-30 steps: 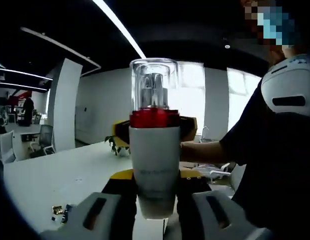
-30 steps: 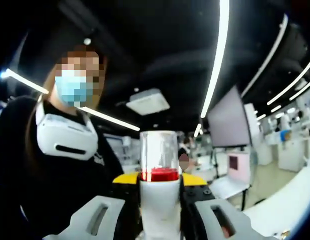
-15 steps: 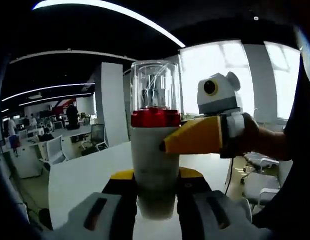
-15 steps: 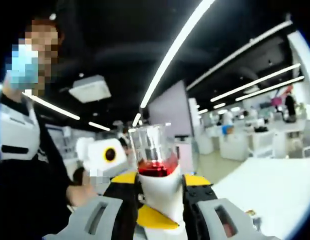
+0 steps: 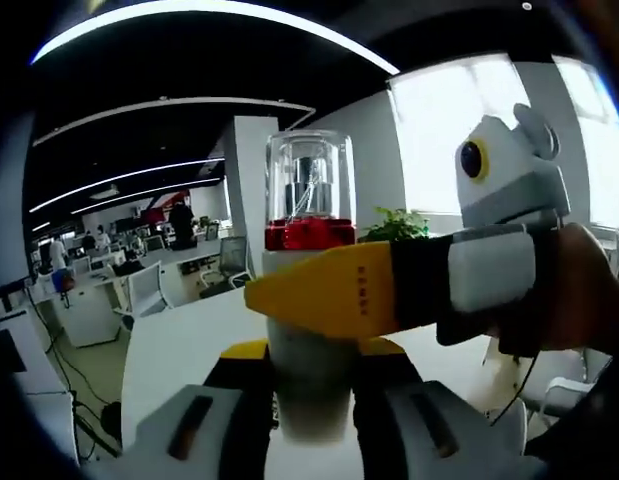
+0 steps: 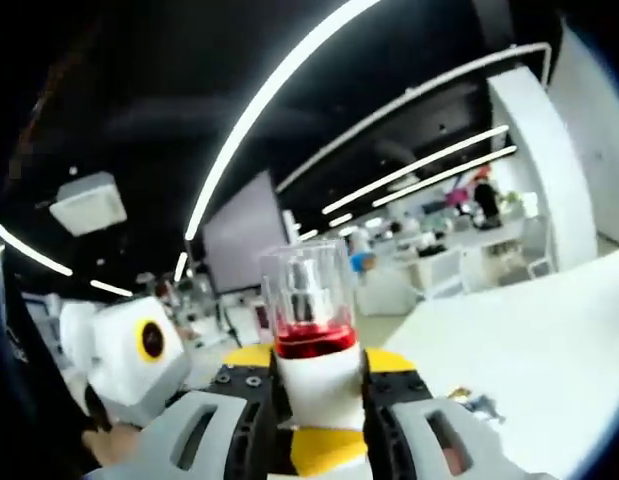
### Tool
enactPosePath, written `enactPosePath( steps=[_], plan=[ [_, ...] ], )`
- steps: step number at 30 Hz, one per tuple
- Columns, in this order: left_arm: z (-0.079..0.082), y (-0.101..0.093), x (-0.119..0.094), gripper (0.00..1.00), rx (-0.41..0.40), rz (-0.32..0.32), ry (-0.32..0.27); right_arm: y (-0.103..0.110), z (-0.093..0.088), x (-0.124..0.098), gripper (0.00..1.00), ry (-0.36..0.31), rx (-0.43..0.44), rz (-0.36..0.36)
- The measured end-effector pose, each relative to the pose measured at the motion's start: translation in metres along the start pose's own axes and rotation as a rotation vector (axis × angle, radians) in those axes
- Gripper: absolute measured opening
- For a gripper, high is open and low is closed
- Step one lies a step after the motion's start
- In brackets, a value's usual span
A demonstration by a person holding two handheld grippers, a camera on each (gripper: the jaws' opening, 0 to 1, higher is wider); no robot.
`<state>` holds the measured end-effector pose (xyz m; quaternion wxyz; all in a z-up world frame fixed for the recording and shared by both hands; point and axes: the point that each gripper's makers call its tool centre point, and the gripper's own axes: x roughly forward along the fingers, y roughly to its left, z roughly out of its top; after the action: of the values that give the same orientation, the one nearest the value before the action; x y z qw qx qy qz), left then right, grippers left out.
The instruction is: Arrange the skincare products in the storage area until every visible bottle or jar stands upright without overlapping.
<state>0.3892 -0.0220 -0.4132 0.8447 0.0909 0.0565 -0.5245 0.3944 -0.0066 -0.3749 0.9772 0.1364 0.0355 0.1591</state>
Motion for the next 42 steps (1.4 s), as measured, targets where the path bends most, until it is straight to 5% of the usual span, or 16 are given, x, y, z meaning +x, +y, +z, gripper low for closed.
enactPosePath(
  steps=[6, 14, 21, 27, 36, 42],
  plan=[
    [0.004, -0.003, -0.003, 0.26, 0.007, -0.008, -0.013, 0.006, 0.003, -0.004, 0.22, 0.002, -0.093, 0.050],
    [0.006, -0.005, -0.002, 0.28, 0.018, -0.020, -0.029, 0.006, 0.005, -0.006, 0.21, -0.002, -0.100, 0.088],
    [0.010, -0.016, -0.005, 0.30, 0.043, -0.097, -0.053, -0.002, -0.008, -0.011, 0.21, 0.067, -0.176, 0.101],
    [-0.011, -0.029, -0.002, 0.55, 0.044, -0.177, 0.004, -0.018, -0.014, -0.017, 0.21, 0.076, -0.166, 0.138],
    [-0.033, -0.035, -0.008, 0.80, 0.025, -0.267, 0.038, -0.038, -0.017, -0.026, 0.21, 0.080, -0.198, 0.178],
    [-0.055, -0.025, -0.015, 0.89, -0.006, -0.268, 0.094, -0.046, -0.029, -0.032, 0.21, 0.088, -0.242, 0.197]
  ],
)
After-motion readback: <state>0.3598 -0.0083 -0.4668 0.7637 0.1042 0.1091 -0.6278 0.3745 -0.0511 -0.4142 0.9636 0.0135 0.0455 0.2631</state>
